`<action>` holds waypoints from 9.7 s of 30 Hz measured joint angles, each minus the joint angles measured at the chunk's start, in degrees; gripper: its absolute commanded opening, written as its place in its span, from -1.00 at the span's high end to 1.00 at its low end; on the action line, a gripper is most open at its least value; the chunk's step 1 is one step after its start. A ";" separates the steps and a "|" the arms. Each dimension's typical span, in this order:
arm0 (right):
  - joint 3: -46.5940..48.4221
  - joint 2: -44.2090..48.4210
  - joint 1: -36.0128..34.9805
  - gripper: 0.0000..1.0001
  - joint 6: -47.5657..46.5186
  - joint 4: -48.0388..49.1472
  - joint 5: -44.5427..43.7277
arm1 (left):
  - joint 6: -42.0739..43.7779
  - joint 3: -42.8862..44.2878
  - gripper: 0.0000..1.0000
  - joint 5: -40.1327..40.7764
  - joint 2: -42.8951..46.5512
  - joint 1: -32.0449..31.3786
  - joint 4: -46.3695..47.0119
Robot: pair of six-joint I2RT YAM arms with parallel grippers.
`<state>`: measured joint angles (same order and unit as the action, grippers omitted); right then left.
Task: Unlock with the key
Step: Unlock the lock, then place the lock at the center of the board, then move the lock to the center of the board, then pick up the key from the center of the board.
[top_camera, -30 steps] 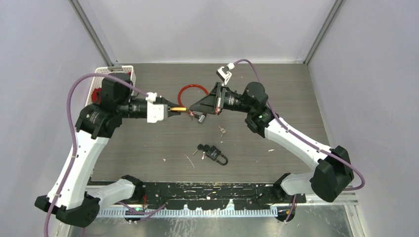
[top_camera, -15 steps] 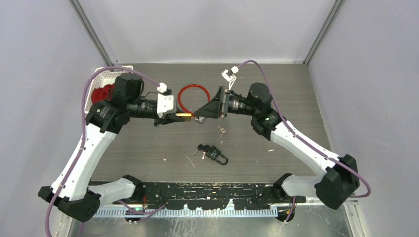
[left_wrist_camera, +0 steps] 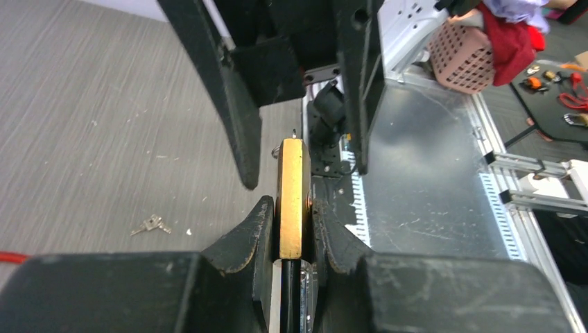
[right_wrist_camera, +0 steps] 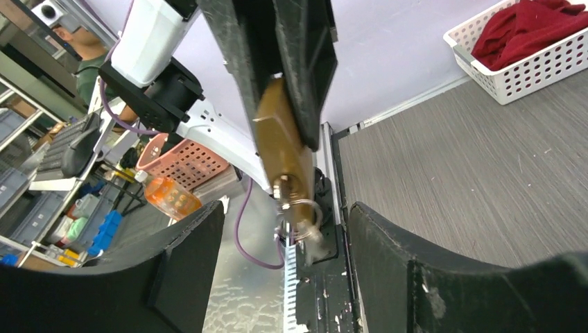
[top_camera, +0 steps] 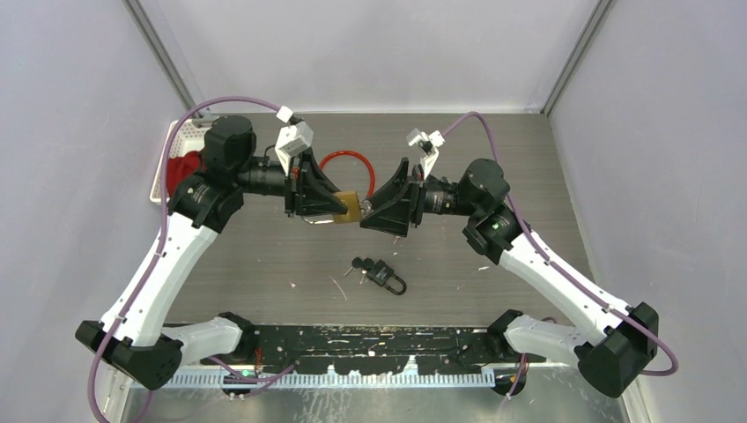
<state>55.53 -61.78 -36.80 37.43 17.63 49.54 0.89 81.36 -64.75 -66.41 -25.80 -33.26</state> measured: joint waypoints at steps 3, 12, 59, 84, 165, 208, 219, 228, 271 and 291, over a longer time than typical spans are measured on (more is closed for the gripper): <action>-0.28 -0.83 0.00 -0.34 -0.24 -0.02 0.07 | -3.48 -0.31 1.00 -1.53 0.00 0.04 2.95; 0.26 -5.53 -3.82 0.46 1.88 3.63 0.20 | -6.75 -0.87 1.00 -2.32 0.00 0.07 6.03; -3.06 -6.32 0.24 0.98 11.43 5.11 -2.60 | 20.46 -2.25 -0.99 6.97 1.09 9.57 -23.34; -5.75 -6.51 0.26 0.98 17.22 11.93 -0.55 | 11.72 -7.04 -0.95 19.15 5.68 9.35 -5.51; -22.60 -4.74 25.83 -0.92 -1.18 -18.62 -41.86 | 30.08 -3.93 -0.99 42.80 -4.61 4.85 -28.98; 36.28 -62.95 -1.73 0.27 -16.87 -37.46 -61.33 | 27.26 -13.05 -0.99 42.01 -3.91 22.51 -20.37; 36.79 -62.99 -3.78 0.60 -23.43 -36.87 -53.18 | 29.35 -13.05 -0.99 41.59 -2.16 22.51 -21.97; 35.43 -61.75 -8.33 -0.96 -28.30 -36.44 -49.31 | 29.09 -13.05 -0.99 40.96 -1.95 22.51 -22.03; 3.67 -38.88 -1.60 0.15 -17.55 -35.34 -56.92 | 24.74 -10.14 -0.99 39.78 -3.61 22.51 -24.46; 1.81 -37.86 -0.42 0.99 -17.79 -31.28 -53.64 | 24.74 -9.35 -0.99 36.50 -3.89 22.51 -25.99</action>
<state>57.34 -99.63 -37.21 19.64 -13.65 -4.10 25.63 72.01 -28.25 -70.30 -3.29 -59.24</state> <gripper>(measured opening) 0.050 0.996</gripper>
